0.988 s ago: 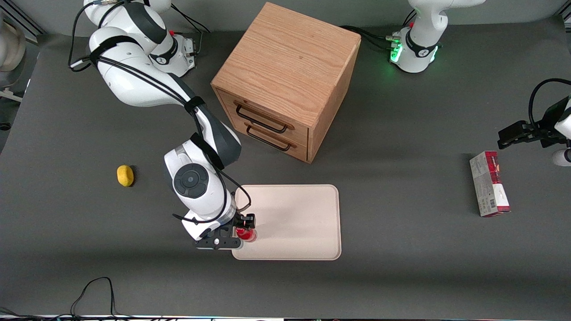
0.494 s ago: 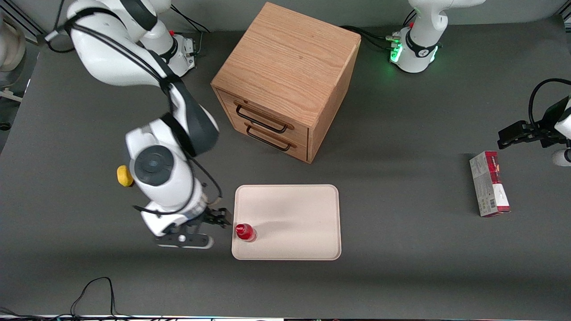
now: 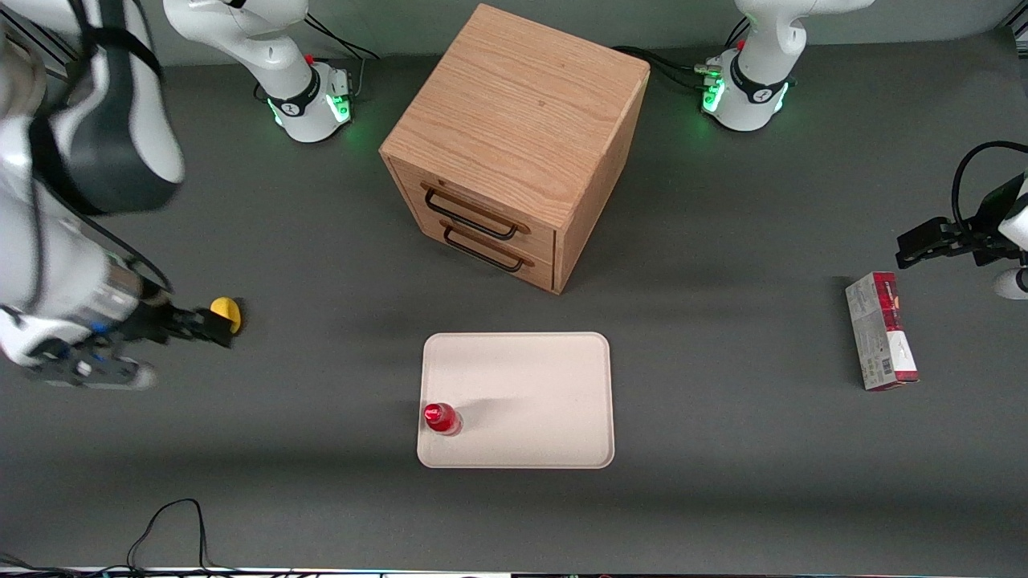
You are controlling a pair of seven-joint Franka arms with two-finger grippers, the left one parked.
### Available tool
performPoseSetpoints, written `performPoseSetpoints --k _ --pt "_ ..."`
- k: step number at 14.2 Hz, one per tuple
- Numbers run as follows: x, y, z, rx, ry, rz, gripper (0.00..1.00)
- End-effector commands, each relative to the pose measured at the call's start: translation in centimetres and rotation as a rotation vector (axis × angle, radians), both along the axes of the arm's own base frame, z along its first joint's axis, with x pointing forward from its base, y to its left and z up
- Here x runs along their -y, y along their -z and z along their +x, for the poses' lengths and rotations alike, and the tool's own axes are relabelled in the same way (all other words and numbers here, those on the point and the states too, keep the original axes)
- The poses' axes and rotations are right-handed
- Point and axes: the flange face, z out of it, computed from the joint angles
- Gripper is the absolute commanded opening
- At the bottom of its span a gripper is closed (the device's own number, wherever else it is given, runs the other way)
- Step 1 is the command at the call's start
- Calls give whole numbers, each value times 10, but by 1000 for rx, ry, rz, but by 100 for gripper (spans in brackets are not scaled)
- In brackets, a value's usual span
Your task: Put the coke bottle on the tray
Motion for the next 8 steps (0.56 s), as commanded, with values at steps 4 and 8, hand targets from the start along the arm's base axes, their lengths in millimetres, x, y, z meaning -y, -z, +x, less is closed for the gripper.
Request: performPoseSetpoints --k 4,8 --pt "35 -43 -107 33 10 70 100" --pt "24 -48 -110 28 -11 66 100"
